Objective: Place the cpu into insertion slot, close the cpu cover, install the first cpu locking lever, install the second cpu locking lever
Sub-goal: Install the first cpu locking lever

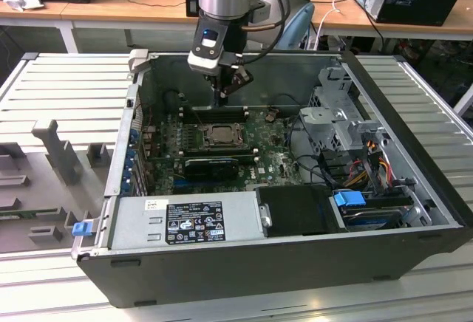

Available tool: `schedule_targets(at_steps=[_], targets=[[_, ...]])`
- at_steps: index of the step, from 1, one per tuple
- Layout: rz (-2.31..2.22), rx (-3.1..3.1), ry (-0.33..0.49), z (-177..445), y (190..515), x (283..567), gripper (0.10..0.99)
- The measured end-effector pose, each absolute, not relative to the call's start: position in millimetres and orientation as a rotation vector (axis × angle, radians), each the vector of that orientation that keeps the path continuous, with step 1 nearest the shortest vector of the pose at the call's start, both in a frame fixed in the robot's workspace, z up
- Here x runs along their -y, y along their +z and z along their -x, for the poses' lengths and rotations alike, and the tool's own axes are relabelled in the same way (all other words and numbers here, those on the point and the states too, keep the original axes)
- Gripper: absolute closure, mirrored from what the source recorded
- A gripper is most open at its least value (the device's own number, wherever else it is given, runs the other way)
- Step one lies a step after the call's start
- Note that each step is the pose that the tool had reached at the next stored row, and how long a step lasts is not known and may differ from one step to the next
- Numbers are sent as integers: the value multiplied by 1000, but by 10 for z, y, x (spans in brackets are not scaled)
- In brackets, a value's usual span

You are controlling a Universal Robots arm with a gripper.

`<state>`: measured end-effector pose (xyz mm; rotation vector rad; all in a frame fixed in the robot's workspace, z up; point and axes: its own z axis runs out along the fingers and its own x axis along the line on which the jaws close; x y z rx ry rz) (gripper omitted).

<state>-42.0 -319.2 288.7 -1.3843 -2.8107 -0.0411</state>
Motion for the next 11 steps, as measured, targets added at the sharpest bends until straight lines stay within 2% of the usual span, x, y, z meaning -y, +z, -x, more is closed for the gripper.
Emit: schedule_targets(at_steps=[11], targets=[[1274,2861,-41,420,2886,3192,980]])
